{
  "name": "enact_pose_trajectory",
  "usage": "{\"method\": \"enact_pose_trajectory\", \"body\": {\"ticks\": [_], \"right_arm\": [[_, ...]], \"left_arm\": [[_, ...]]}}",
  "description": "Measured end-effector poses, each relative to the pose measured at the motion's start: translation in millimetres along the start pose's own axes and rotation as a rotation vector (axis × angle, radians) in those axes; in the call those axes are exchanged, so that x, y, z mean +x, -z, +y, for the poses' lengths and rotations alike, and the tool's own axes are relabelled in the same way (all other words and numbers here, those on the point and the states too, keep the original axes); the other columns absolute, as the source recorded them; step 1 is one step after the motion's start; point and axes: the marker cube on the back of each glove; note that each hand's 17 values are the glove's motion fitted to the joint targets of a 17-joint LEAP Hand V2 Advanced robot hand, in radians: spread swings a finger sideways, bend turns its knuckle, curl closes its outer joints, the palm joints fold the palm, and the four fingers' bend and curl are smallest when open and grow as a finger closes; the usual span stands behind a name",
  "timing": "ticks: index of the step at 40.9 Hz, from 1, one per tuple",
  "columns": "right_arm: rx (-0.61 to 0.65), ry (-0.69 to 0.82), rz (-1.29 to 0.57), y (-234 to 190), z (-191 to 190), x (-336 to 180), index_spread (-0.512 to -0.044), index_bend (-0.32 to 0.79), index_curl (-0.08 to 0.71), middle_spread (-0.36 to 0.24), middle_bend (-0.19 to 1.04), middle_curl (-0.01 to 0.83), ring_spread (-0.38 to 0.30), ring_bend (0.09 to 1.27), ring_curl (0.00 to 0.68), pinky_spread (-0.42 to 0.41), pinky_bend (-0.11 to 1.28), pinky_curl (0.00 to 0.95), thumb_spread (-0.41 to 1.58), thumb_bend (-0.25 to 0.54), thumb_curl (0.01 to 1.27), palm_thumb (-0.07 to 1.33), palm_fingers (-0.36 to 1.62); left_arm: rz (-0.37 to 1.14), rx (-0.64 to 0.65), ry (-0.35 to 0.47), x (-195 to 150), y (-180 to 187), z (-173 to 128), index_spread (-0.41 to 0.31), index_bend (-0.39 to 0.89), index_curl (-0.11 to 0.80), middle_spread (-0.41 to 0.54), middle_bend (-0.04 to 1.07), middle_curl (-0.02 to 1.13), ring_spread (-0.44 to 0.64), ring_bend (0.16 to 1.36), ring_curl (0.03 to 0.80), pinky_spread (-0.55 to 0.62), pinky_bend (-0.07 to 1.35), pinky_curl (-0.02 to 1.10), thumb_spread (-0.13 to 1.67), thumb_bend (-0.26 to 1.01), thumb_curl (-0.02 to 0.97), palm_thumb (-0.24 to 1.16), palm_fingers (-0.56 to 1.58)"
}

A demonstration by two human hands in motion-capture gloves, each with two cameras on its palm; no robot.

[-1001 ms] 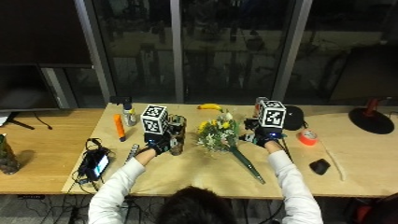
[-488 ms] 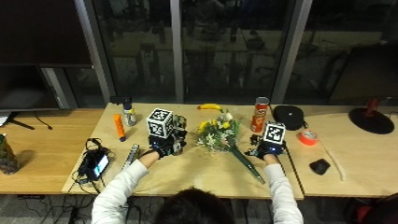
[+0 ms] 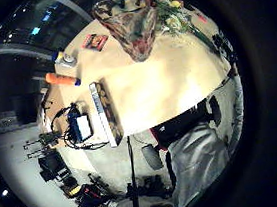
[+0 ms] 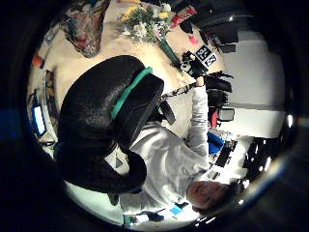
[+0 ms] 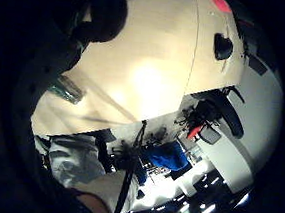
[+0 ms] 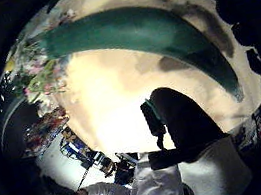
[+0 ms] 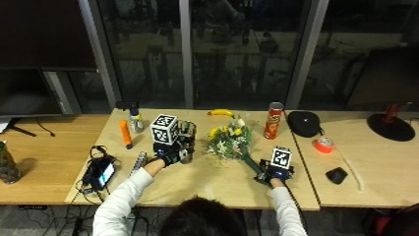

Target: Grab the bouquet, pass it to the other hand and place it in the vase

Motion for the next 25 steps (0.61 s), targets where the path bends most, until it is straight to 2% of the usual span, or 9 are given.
{"method": "enact_pose_trajectory", "body": {"ticks": [5, 16, 18, 20, 22, 24, 25], "right_arm": [[0.0, -0.035, -0.011, -6, 3, 2, -0.133, 0.06, 0.042, -0.001, 0.35, 0.413, -0.091, 0.8, 0.393, -0.01, 0.84, 0.378, 1.11, -0.02, 0.33, 0.54, 0.53], [0.156, -0.033, -0.001, -18, -4, -7, -0.145, 0.07, 0.063, -0.014, 0.34, 0.422, -0.09, 0.77, 0.385, 0.001, 0.83, 0.364, 1.11, -0.013, 0.34, 0.59, 0.54], [0.144, -0.043, 0.016, -20, -5, -10, -0.16, 0.05, 0.061, -0.031, 0.35, 0.428, -0.111, 0.77, 0.389, -0.058, 0.86, 0.37, 1.11, 0.003, 0.35, 0.63, 0.64], [0.099, -0.04, 0.021, -22, -4, -13, -0.169, 0.12, 0.085, -0.045, 0.35, 0.431, -0.133, 0.78, 0.382, -0.141, 0.86, 0.359, 1.12, 0.015, 0.35, 0.67, 0.83], [0.032, -0.032, 0.022, -24, -2, -14, -0.175, 0.1, 0.093, -0.053, 0.36, 0.44, -0.141, 0.77, 0.38, -0.179, 0.85, 0.355, 1.12, 0.021, 0.36, 0.7, 0.89], [0.011, -0.028, 0.022, -24, -3, -14, -0.182, 0.16, 0.123, -0.068, 0.4, 0.459, -0.142, 0.77, 0.389, -0.204, 0.79, 0.349, 1.15, 0.071, 0.37, 0.79, 1.01], [0.023, -0.028, 0.018, -23, -5, -14, -0.181, 0.11, 0.118, -0.072, 0.39, 0.46, -0.147, 0.77, 0.391, -0.213, 0.8, 0.357, 1.14, 0.053, 0.36, 0.78, 0.98]], "left_arm": [[-0.012, 0.003, 0.016, -4, 0, 2, 0.023, 0.07, 0.196, 0.319, 0.29, 0.34, 0.44, 0.65, 0.272, 0.45, 0.41, 0.34, 1.19, -0.03, 0.235, 0.17, -0.02], [0.002, -0.022, 0.02, -8, -8, 1, 0.021, 0.09, 0.174, 0.322, 0.31, 0.35, 0.45, 0.67, 0.274, 0.45, 0.43, 0.34, 1.18, -0.02, 0.238, 0.16, -0.03], [0.005, -0.027, 0.023, -9, -10, -2, 0.021, 0.09, 0.172, 0.322, 0.31, 0.35, 0.45, 0.67, 0.274, 0.45, 0.43, 0.34, 1.18, -0.02, 0.239, 0.15, -0.03], [0.004, -0.034, 0.027, -9, -13, -4, 0.021, 0.1, 0.17, 0.322, 0.31, 0.35, 0.45, 0.68, 0.273, 0.45, 0.44, 0.34, 1.18, -0.02, 0.239, 0.15, -0.03], [0.003, -0.042, 0.031, -9, -14, -5, 0.02, 0.1, 0.168, 0.322, 0.31, 0.35, 0.45, 0.68, 0.273, 0.45, 0.44, 0.34, 1.18, -0.02, 0.24, 0.15, -0.03], [0.004, -0.046, 0.031, -8, -16, -5, 0.02, 0.1, 0.167, 0.322, 0.31, 0.35, 0.45, 0.68, 0.272, 0.45, 0.44, 0.34, 1.18, -0.02, 0.241, 0.15, -0.03], [0.004, -0.047, 0.029, -8, -17, -5, 0.02, 0.1, 0.166, 0.322, 0.31, 0.36, 0.45, 0.67, 0.272, 0.44, 0.44, 0.34, 1.18, -0.02, 0.241, 0.15, -0.03]]}}
